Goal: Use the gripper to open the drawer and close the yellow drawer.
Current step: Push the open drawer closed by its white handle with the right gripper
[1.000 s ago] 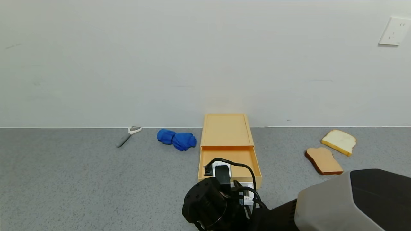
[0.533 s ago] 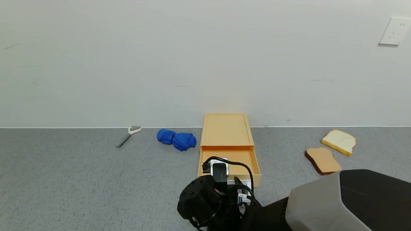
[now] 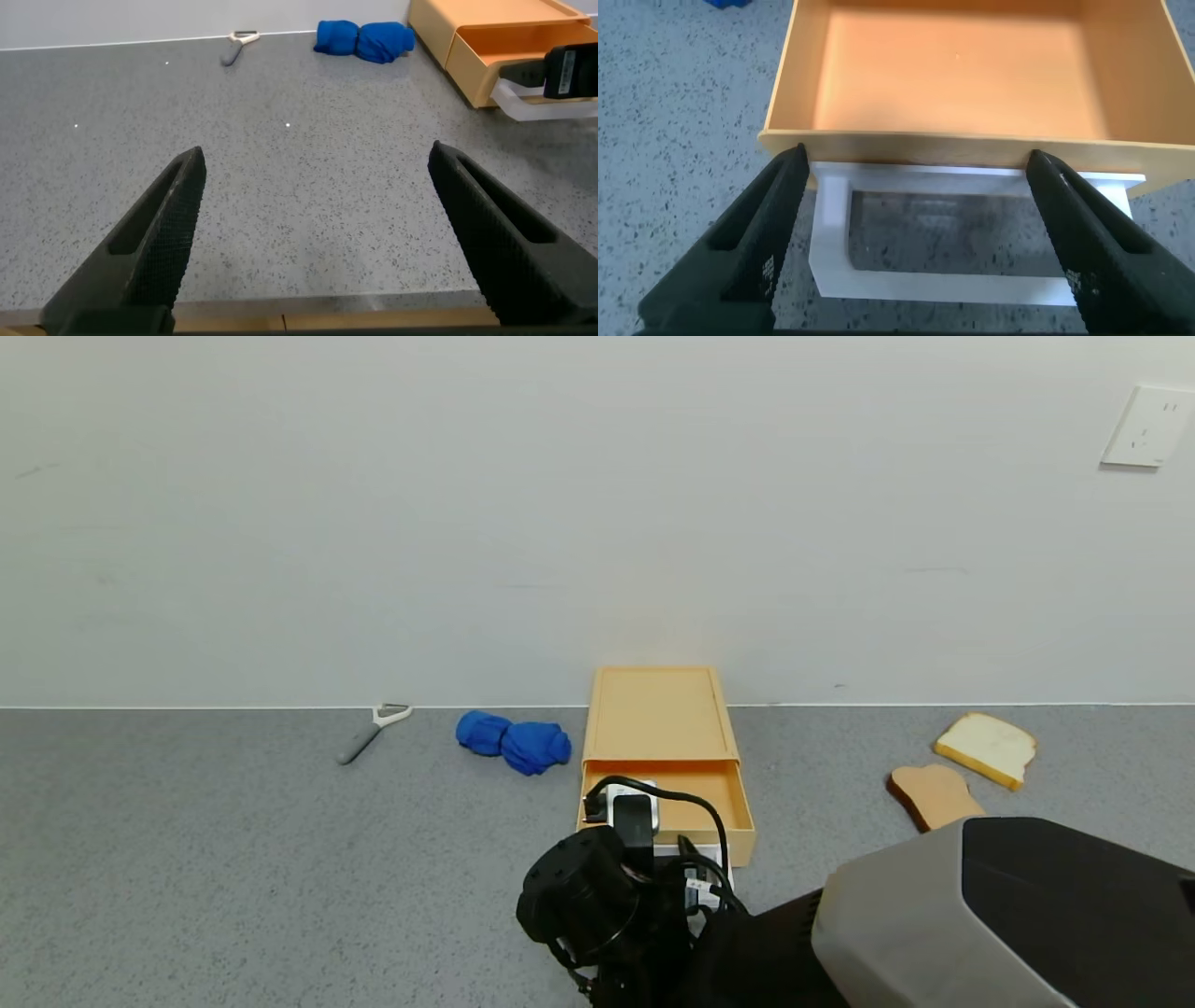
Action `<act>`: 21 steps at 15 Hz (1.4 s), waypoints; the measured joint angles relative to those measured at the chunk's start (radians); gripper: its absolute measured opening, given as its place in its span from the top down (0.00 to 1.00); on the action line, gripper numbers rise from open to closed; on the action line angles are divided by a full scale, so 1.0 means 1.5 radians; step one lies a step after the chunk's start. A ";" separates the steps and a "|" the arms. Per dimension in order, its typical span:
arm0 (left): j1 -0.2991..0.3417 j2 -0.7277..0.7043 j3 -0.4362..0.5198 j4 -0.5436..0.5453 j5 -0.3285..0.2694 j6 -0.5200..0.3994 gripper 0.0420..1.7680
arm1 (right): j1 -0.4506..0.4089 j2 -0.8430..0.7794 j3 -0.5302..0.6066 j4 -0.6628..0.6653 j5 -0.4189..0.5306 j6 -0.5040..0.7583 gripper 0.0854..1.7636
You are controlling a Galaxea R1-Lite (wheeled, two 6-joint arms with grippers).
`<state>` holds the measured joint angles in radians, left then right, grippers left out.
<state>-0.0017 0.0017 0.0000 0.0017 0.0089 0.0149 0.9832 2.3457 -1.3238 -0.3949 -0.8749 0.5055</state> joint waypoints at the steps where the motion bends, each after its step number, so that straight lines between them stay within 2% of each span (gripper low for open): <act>1: 0.000 0.000 0.000 0.000 0.000 0.000 0.03 | -0.004 0.003 -0.005 -0.004 0.001 -0.006 0.03; 8: 0.000 0.000 0.000 0.000 0.000 0.000 0.03 | -0.024 0.026 -0.050 -0.004 0.007 -0.033 0.03; 21: 0.000 0.000 0.000 0.000 0.000 0.000 0.03 | -0.070 0.074 -0.149 -0.006 0.067 -0.086 0.03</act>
<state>-0.0017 0.0017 0.0000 0.0017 0.0089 0.0153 0.8783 2.4564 -1.5474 -0.4034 -0.7749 0.3770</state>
